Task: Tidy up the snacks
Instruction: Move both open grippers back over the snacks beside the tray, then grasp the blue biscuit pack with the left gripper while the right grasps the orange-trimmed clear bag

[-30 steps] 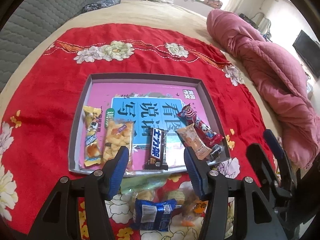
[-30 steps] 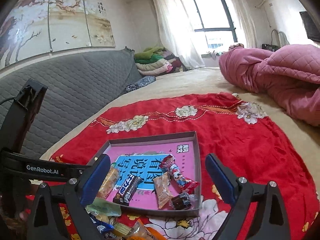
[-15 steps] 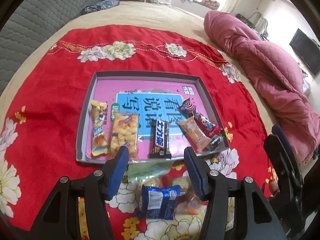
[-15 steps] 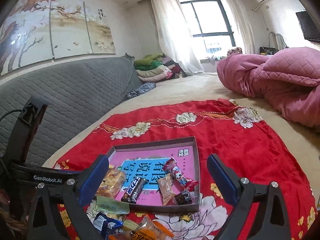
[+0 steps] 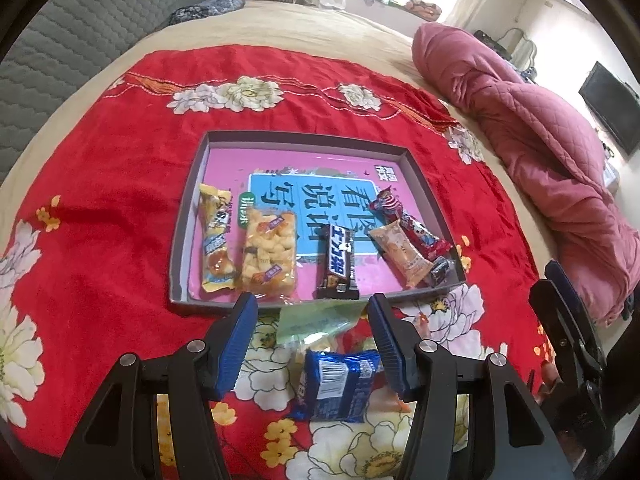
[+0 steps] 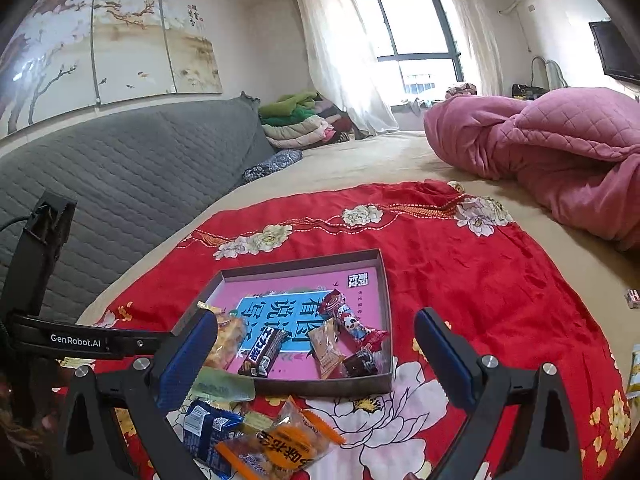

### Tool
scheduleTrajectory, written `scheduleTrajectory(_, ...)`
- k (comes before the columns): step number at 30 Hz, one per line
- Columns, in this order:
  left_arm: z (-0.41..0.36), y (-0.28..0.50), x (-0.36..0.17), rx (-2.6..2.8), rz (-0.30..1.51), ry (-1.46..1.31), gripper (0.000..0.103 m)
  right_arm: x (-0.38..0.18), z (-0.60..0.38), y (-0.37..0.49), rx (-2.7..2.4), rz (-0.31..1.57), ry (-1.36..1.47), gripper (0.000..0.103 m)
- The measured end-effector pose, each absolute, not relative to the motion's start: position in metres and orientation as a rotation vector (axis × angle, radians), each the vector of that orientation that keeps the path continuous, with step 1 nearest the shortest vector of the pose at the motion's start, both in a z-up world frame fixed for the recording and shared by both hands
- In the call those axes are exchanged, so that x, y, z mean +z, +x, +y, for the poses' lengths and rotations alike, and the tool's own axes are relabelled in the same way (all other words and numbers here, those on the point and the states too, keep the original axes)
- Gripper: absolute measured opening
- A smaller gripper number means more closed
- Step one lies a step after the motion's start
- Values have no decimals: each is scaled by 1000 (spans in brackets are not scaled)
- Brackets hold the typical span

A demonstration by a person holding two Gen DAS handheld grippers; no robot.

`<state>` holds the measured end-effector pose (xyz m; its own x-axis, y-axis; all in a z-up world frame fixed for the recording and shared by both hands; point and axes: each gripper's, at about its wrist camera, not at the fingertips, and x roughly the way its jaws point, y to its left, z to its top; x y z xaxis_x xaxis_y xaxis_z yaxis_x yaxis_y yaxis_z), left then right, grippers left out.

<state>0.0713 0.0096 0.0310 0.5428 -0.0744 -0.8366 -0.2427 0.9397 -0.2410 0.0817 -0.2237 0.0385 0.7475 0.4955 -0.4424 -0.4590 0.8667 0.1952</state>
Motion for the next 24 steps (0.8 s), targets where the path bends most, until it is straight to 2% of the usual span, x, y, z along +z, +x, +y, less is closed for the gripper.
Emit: scheduleTrajectory(24, 21, 55, 12, 103, 1028, -375, 60, 19, -231, 84, 444, 640, 116, 99)
